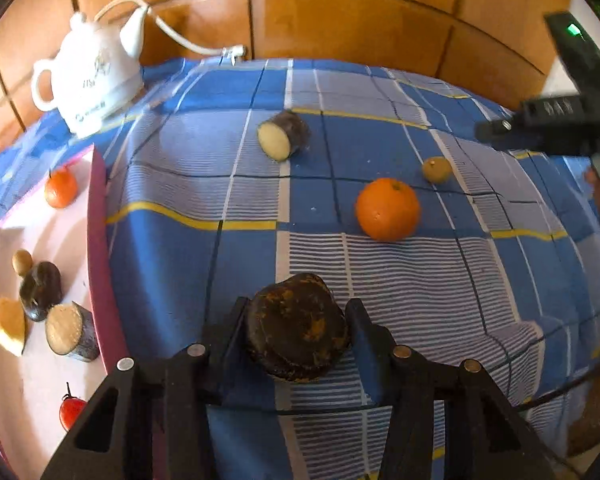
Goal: Organize fruits
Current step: 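Lift the dark brown fruit with the left gripper, then carry the dark brown fruit over the pink tray with the left gripper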
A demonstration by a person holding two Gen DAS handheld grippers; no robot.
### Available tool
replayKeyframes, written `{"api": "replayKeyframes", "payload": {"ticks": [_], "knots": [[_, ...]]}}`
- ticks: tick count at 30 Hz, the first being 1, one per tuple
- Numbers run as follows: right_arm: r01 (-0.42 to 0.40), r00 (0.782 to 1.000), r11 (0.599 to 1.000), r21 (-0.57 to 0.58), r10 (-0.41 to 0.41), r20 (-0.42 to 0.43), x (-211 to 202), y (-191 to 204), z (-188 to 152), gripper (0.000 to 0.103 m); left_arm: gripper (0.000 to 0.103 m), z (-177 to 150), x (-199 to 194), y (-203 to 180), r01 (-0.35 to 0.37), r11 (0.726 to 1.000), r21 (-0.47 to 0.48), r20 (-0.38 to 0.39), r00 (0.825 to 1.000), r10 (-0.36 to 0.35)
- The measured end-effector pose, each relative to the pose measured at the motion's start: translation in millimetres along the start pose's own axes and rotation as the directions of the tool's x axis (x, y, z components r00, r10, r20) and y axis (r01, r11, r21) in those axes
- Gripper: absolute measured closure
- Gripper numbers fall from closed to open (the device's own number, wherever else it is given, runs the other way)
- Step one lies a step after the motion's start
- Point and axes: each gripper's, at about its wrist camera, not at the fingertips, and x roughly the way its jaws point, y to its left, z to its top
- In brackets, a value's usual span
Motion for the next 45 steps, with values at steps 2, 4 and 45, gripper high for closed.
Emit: {"api": "replayKeyframes", "payload": {"ticks": [2,4,45], "knots": [[-0.014,1.000,1.000,-0.018,0.014,0.009,2.4,3.7,1.2,0.069,0.056,-1.0,0.2,-1.2,0.002,1.000,-0.002,0.004,1.000,-0.002],[-0.032,0.999,0.999,-0.032,0.032,0.000,6.8,7.9,0.4,0.069,0.056,-1.7,1.3,0.8,0.011,1.000,-0.012,0.007,1.000,-0.011],[-0.049,0.995,0.982,-0.180,0.033,-0.094,58.1,37.0,-17.2,0.075,0.055,-6.8,0.7,-1.8,-0.013,1.000,-0.003,0.032,0.999,0.013]]}}
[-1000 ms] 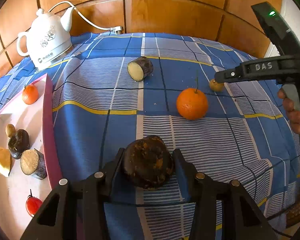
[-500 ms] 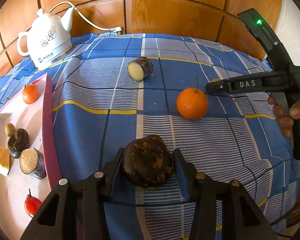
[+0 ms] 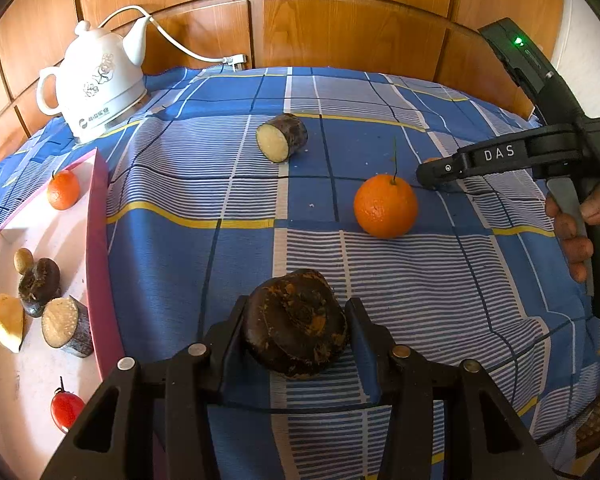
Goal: Organize fruits
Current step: 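Carry the dark brown fruit over the pink tray with the left gripper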
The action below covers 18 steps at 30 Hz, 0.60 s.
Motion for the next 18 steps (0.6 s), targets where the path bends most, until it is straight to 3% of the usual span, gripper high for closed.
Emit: {"api": "replayKeyframes", "payload": {"ticks": [14,18], "knots": [[0.050,0.999,0.996,-0.075,-0.049,0.015,0.9,10.0,-0.7,0.076,0.056,3.1,-4.6,0.3,0.002,1.000,0.003,-0.006,1.000,-0.002],[0.055,0.998,0.995,-0.087,-0.053,0.019,0.6,9.6,0.2,0.076,0.056,8.8,-20.3,-1.8,-0.001,1.000,0.015,0.038,0.999,0.000]]}}
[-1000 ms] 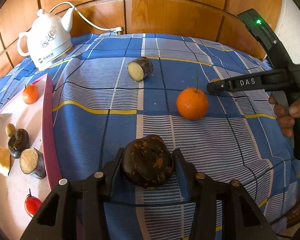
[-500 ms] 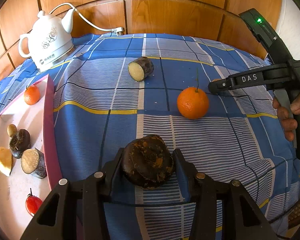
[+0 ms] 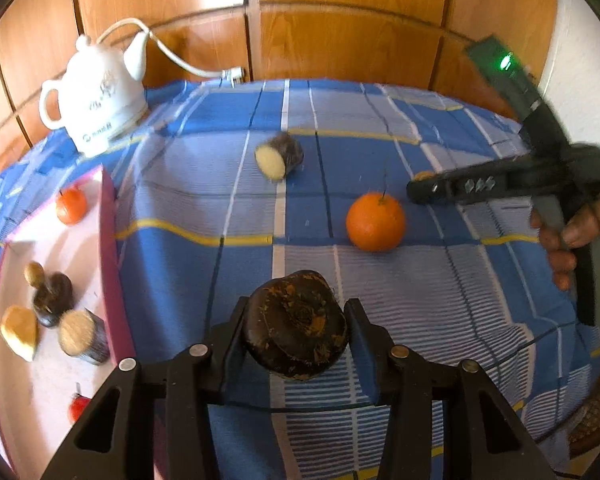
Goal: Organize fruits
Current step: 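Carry the dark brown fruit over the pink tray with the left gripper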
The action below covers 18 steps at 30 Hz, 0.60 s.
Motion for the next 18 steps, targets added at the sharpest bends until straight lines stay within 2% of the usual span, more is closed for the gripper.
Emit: {"api": "replayKeyframes", "payload": {"ticks": [6,12,15,18], "knots": [[0.021,1.000,0.999,-0.030,-0.021,0.007,-1.0,2.7,0.6,0.076,0.056,13.5,-27.7,10.0,0.008,0.999,-0.037,0.047,0.999,-0.006],[0.045,0.999,0.997,-0.057,-0.044,0.013,-1.3,7.5,-0.5,0.076,0.056,16.4,-50.3,49.6,0.017,0.986,-0.167,0.060,0.998,-0.007],[0.046,0.999,0.997,-0.057,-0.046,0.012,-1.4,7.7,-0.7,0.076,0.056,13.2,-64.8,86.4,-0.007,0.966,-0.260,0.075,0.997,0.028],[0.051,0.999,0.997,-0.061,-0.050,0.012,-0.8,9.5,-0.8,0.076,0.056,6.5,-77.8,134.9,-0.049,0.924,-0.379,0.083,0.993,0.087]]}}
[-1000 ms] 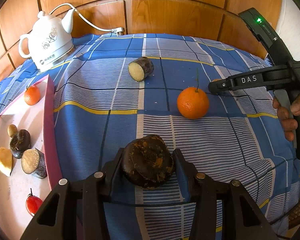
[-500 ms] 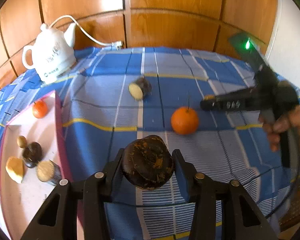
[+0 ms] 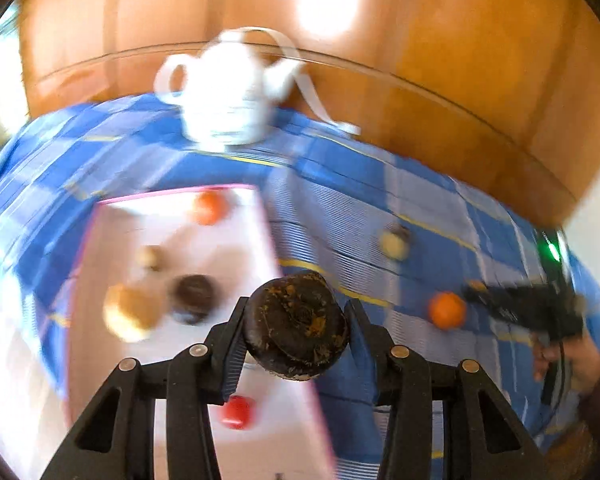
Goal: Organize fruits
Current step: 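Carry the dark brown fruit over the pink tray with the left gripper, then lower the dark brown fruit into the tray and open the left gripper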
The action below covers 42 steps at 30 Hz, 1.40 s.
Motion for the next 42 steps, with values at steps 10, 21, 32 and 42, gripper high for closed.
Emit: {"api": "replayKeyframes", "payload": {"ticks": [10,21,32,42], "knots": [[0.002,1.000,1.000,0.003,-0.002,0.003,-0.9,-1.5,-0.3,0.076,0.056,18.7,9.6,83.8,-0.063,0.974,-0.216,-0.001,0.998,0.064],[0.007,1.000,1.000,-0.001,-0.007,0.000,-0.6,-1.2,-0.2,0.076,0.056,47.9,70.8,73.4,-0.049,0.977,-0.207,-0.069,0.997,0.035],[0.005,1.000,1.000,0.005,-0.005,-0.004,0.8,-1.0,1.0,0.076,0.046,52.1,88.6,60.0,-0.041,0.979,-0.199,-0.078,0.997,0.026],[-0.021,1.000,0.999,0.042,0.021,0.003,0.9,-4.7,0.5,0.076,0.046,17.5,47.7,47.8,-0.108,0.984,-0.145,-0.056,0.993,0.101]]}}
